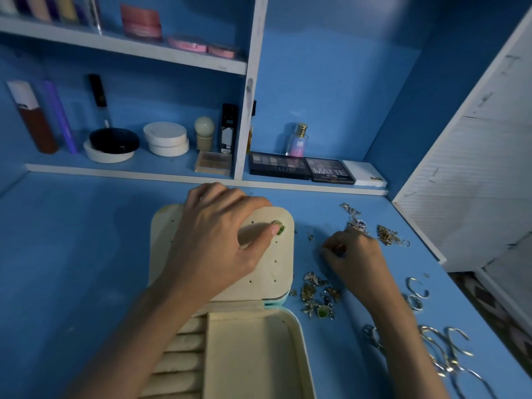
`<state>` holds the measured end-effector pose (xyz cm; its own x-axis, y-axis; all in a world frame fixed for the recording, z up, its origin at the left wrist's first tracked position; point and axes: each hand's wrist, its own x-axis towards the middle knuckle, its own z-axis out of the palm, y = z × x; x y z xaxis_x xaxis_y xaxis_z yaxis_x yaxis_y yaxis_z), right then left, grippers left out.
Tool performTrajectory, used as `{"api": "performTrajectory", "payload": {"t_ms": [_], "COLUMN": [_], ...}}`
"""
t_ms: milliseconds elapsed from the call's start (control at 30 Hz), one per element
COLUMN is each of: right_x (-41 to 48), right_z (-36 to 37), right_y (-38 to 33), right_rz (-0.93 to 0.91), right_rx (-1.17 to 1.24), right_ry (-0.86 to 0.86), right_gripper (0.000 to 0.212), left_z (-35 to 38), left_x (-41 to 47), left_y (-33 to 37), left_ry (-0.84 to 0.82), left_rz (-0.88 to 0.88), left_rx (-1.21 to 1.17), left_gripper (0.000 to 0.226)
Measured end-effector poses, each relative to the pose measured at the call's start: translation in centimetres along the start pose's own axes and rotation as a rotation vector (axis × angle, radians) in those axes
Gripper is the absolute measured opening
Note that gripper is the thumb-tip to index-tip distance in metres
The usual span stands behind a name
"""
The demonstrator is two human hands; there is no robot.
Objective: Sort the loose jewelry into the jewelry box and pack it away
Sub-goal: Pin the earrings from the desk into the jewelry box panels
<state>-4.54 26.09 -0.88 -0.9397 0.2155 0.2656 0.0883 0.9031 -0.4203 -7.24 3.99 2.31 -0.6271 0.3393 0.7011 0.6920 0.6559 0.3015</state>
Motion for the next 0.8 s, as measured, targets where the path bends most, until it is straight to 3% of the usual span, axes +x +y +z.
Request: {"api": "performTrajectory", "payload": {"t_ms": [300,800], "right_x": [0.2,0.3], "right_z": [0.7,0.9], "right_y": [0.1,0.4], "right_rz": [-0.021,-0.071], "right_rx": [0.009,0.017], "right_ry": [0.068,0.088], "right_gripper": [0.013,0.002], "left_z": [0.0,0.1], "left_x": [0.0,0.0], "left_y": [0.0,-0.1], "left_ry": [0.004,-0.002], "left_rz": [-0.002,-0.009], "left_rx": [0.005,-0.007], "left_gripper": [0.036,0.037]}}
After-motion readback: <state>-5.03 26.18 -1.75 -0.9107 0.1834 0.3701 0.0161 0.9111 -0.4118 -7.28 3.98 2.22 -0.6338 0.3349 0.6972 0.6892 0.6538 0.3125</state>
